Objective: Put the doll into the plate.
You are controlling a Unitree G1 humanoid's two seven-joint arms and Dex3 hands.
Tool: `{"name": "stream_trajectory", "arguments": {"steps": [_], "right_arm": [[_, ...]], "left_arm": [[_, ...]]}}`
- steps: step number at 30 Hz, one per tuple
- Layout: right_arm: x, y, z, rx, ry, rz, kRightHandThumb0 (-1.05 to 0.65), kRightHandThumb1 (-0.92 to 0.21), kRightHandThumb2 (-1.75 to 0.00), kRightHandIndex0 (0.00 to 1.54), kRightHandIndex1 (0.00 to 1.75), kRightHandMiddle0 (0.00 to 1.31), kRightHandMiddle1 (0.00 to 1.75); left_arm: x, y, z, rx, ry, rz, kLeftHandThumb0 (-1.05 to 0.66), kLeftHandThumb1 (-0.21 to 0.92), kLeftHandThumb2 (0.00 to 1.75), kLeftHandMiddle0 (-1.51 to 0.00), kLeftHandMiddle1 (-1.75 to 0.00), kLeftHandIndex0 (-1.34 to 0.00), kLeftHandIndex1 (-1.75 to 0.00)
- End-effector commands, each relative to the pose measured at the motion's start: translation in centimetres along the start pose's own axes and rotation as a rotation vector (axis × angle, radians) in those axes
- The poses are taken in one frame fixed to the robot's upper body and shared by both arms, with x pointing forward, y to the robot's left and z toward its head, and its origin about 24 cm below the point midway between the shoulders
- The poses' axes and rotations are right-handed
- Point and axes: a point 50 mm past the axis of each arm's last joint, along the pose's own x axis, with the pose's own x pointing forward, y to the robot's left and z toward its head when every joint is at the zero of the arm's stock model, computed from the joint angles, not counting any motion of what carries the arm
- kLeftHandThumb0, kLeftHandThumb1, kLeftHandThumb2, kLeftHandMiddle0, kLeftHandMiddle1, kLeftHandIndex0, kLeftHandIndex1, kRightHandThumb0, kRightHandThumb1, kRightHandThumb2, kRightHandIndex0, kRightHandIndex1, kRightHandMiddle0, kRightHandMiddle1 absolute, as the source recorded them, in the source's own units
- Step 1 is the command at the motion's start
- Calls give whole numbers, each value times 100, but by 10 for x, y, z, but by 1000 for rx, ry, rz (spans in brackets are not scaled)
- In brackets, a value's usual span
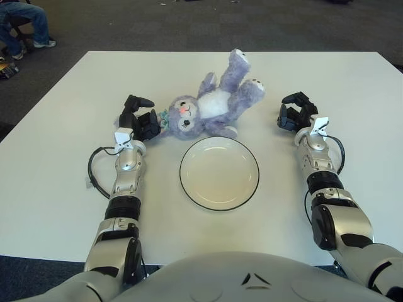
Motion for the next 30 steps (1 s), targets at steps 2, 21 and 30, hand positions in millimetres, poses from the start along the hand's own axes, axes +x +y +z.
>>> {"name": "stream_trajectory", "arguments": {"steps": [2, 21, 30], "right_arm": [[-14, 1, -34, 2, 152, -6, -1, -27, -134, 64, 175, 49, 162], [-15, 1, -34, 14, 150, -6, -1, -27, -134, 64, 175, 48, 162], [-14, 3, -34, 23, 146, 0, -1, -28, -133, 65, 175, 47, 163]], "left_arm": [[-34, 7, -39, -4, 174, 28, -41, 54, 104, -120, -175, -44, -175], [-33, 8, -39, -11, 170, 32, -41, 56, 101, -122, -175, -43, -175], [-30, 8, -32, -7, 101, 39, -41, 55, 102, -123, -175, -43, -175]]}}
